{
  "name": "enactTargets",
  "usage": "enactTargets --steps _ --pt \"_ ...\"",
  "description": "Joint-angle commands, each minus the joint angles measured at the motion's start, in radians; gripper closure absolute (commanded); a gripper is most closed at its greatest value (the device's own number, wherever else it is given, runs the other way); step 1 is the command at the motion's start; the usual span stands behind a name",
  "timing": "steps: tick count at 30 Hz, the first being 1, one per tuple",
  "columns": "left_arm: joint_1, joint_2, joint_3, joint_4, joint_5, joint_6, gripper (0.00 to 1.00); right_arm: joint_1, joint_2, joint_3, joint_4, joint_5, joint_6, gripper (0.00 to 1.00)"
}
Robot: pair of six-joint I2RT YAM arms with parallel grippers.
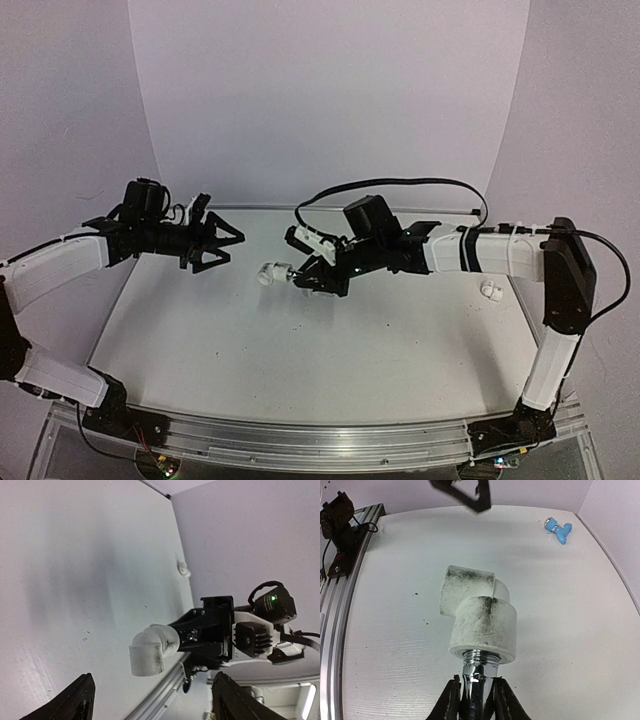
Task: Install the water faucets
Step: Screw the water faucet onto the adaptor.
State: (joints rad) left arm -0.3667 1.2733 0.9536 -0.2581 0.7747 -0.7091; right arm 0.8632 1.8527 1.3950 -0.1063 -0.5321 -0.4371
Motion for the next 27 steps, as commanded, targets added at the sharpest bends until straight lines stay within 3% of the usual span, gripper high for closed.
enactTargets --steps 1,9,16,21,27 --pt "-0.016 0.045 -0.085 0.361 0.257 -0.227 0.14 0.012 -0.107 -0.010 0.211 0.026 0.028 1.00" --pt "-0.062 0.122 -0.075 0.495 0.324 -0.289 0.14 0.022 -0.099 0.005 0.228 -0.015 0.020 1.00" --pt "-0.070 0.142 -0.067 0.517 0.348 -0.291 0.17 0.028 -0.088 0.015 0.224 -0.060 0.006 1.00" --pt "-0.082 0.161 -0.053 0.519 0.347 -0.291 0.26 0.038 -0.078 0.025 0.211 -0.062 -0.011 1.00" --pt "-0.097 0.173 -0.039 0.519 0.336 -0.276 0.44 0.045 -0.073 0.034 0.199 -0.055 -0.006 1.00"
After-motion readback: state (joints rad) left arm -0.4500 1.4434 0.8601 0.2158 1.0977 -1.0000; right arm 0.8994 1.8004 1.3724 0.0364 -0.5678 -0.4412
